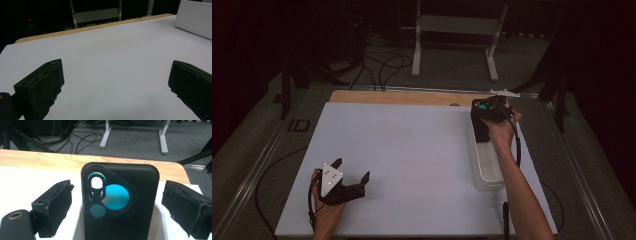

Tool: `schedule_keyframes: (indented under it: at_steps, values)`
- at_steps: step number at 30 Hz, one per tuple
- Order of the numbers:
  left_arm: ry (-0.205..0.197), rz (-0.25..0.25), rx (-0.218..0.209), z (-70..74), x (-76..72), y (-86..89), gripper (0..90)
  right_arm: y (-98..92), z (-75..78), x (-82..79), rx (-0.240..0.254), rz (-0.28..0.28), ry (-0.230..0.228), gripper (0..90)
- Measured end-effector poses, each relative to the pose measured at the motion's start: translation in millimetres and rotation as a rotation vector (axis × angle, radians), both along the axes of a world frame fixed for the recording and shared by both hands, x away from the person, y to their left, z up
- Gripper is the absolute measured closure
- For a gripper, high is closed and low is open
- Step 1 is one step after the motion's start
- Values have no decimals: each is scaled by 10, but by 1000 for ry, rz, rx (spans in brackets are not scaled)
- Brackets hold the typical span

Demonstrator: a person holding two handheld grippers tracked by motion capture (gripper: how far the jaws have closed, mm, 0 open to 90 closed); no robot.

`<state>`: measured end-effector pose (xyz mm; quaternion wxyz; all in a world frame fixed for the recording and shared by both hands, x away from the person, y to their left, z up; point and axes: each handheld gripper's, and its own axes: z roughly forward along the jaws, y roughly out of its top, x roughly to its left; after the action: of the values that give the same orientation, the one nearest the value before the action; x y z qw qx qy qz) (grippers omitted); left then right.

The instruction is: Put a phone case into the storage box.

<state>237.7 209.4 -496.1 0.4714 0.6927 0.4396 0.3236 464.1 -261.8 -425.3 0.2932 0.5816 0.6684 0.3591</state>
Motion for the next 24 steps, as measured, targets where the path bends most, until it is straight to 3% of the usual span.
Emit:
schedule_keyframes:
  at_steps: [6, 13, 19, 24]
  values:
    - [0, -1, -1, 1, -1, 2, 7, -21, 41, -39, 25, 6, -13, 93]
    - [14, -14, -2, -6, 11, -7, 7, 3, 141, -162, 47, 58, -36, 94]
    - [25, -22, -3, -2, 20, 7, 7, 92, 202, -339, 63, 151, -56, 94]
    - [56, -36, -6, 21, 49, 73, 6, 190, 240, -510, 61, 243, -69, 94]
